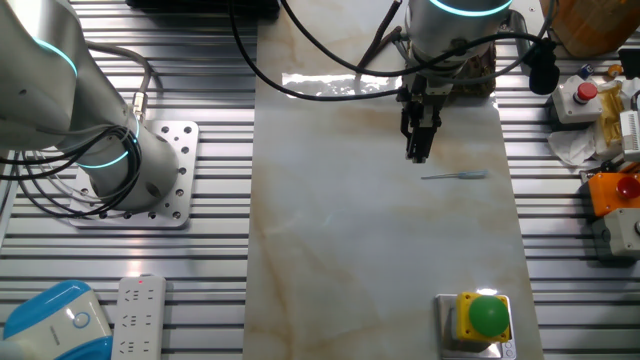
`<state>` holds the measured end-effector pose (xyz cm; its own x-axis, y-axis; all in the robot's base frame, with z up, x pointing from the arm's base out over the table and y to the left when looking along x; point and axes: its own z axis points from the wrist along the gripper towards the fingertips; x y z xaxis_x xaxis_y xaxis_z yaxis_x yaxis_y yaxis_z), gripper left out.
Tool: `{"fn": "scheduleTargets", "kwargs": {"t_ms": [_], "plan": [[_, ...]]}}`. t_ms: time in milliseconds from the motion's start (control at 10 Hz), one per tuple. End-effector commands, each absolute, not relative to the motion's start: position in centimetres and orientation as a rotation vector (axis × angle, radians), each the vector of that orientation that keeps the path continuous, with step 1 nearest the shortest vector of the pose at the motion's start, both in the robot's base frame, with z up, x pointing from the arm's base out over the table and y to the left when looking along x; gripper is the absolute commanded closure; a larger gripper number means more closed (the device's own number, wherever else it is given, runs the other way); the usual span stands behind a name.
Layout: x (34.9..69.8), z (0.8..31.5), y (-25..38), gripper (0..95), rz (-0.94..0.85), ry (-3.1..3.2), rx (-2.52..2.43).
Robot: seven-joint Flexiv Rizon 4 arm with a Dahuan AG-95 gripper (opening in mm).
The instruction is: Dial a number on an old rotary phone
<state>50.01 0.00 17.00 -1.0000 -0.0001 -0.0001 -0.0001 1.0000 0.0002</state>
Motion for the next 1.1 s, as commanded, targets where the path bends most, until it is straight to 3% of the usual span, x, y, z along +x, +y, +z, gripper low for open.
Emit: {"fn": "scheduleTargets", "kwargs": {"t_ms": [100, 200, 1100], "plan": [[50.0, 17.0, 0.0, 0.0, 0.0, 3.142, 0.0], [50.0, 17.0, 0.0, 95.0, -0.065, 3.074, -0.172], [50.0, 17.0, -0.01, 95.0, -0.066, 3.076, -0.172]]}}
